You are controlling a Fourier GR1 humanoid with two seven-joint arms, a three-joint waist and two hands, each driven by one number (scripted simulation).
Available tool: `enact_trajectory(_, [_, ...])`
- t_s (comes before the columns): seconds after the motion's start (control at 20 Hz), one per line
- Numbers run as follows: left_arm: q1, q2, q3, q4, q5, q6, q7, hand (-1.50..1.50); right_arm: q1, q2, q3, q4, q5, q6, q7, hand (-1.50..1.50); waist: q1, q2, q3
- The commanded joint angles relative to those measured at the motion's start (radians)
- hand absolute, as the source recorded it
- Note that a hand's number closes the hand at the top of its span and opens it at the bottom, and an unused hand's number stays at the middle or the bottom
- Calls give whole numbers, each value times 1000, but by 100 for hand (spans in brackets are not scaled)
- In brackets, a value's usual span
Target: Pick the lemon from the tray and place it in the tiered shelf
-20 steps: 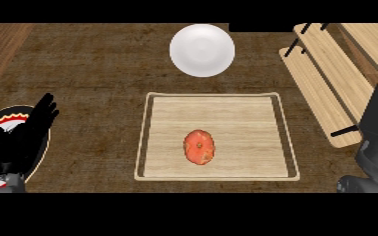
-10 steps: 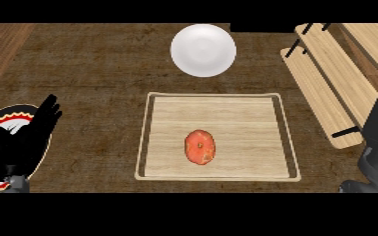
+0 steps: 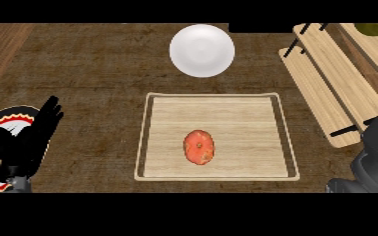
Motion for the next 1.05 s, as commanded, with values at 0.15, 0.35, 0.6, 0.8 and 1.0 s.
enact_trajectory(0.15, [-31, 21, 29, 4, 26, -18, 54, 0, -51, 12, 88, -314, 27, 145, 80, -150, -13, -5, -1])
enact_trajectory(0.35, [45, 15, 25, -17, 18, -34, 3, 0, -70, 53, 165, -537, 152, 350, 130, -150, -18, -17, -2])
enact_trajectory(0.6, [24, 1, 29, -6, 6, 2, 24, 0, -142, 73, 247, -710, 334, 566, 113, -150, -40, -27, -5])
enact_trajectory(0.8, [36, 34, 54, 13, 12, -12, 31, 0, -141, 139, 270, -843, 409, 720, 63, -150, -63, -42, -6])
enact_trajectory(1.0, [58, 10, 48, 21, -4, 9, 10, 0, -211, 118, 304, -861, 437, 812, 17, -150, -92, -57, -9])
